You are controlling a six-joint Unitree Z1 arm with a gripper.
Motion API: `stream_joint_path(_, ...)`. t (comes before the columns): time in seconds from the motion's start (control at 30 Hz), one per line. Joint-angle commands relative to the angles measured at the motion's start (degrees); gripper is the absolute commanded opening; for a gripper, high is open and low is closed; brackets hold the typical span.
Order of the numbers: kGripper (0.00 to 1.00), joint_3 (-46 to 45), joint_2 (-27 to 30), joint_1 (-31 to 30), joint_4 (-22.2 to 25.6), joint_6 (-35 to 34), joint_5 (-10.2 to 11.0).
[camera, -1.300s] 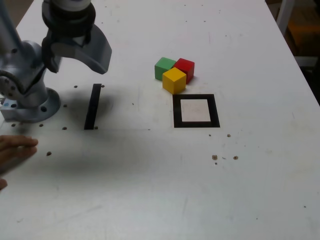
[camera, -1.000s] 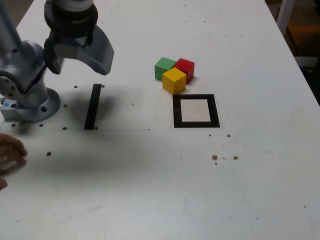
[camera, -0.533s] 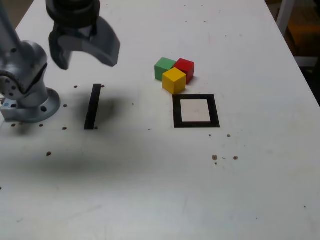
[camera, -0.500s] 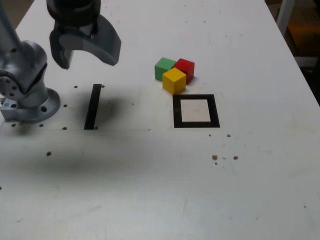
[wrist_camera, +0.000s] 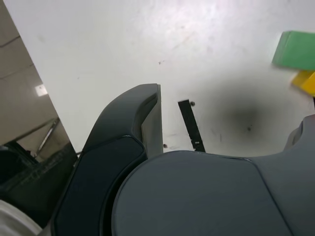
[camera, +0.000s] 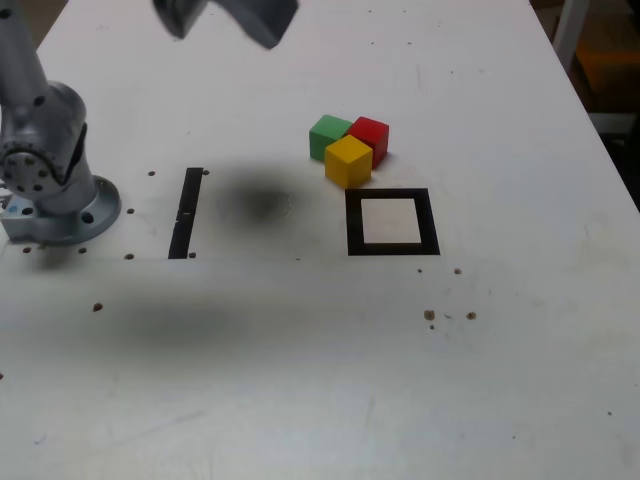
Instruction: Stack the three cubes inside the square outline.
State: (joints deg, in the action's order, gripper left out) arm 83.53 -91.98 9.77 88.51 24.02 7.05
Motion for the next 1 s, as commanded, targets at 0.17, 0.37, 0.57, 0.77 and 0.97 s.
stream_joint_path(0.17,0.99,11.86,-8.7,0.28,1.25,15.1,0.97)
stream_joint_path(0.37,0.99,16.31,-14.19,-1.17,-1.08,19.55,4.53)
stream_joint_path(0.57,0.99,15.42,-18.15,-0.46,-7.04,20.74,7.26)
stream_joint_path(0.77,0.99,12.63,-21.75,2.07,-13.29,20.47,6.78)
stream_joint_path(0.97,1.0,12.68,-25.97,2.54,-15.66,20.34,6.5)
